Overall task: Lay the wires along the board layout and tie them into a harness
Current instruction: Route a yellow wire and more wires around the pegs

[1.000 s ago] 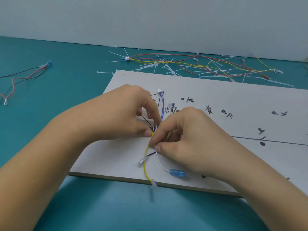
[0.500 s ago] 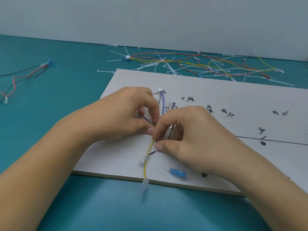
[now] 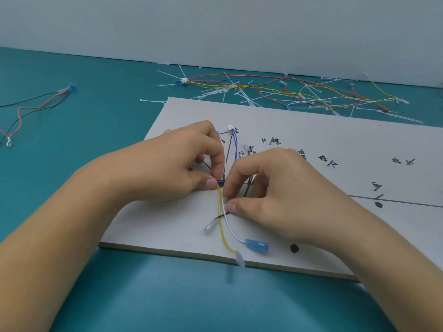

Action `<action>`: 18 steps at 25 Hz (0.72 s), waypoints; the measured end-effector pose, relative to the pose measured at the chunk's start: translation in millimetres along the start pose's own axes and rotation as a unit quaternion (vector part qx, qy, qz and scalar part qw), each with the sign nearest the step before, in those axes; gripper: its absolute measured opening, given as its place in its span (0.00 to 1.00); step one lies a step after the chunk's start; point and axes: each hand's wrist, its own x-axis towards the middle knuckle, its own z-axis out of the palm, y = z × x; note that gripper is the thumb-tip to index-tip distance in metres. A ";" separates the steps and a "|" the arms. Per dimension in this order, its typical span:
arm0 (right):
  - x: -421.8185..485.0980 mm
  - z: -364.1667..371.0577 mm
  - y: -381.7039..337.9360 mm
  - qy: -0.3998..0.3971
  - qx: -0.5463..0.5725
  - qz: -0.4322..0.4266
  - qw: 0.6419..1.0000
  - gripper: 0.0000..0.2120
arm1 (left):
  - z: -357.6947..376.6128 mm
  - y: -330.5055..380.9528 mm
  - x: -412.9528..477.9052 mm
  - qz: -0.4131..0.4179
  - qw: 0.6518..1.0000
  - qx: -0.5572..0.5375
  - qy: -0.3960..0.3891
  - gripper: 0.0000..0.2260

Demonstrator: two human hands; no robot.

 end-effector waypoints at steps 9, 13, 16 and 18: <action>0.8 3.0 5.5 -0.002 0.014 0.013 1.000 0.09 | -8.1 -5.3 -4.1 0.028 0.998 -0.014 -0.056 0.04; 1.3 2.5 6.0 -0.007 0.007 0.014 1.000 0.06 | -7.7 -5.8 -3.7 0.041 0.997 -0.033 -0.052 0.03; 1.2 2.2 6.4 -0.021 -0.007 0.011 1.000 0.05 | -8.9 -5.5 -4.7 0.038 0.994 -0.079 -0.064 0.06; 1.5 2.1 6.4 -0.022 -0.011 0.012 1.000 0.05 | -11.7 -5.9 -5.3 0.041 0.992 -0.094 -0.068 0.05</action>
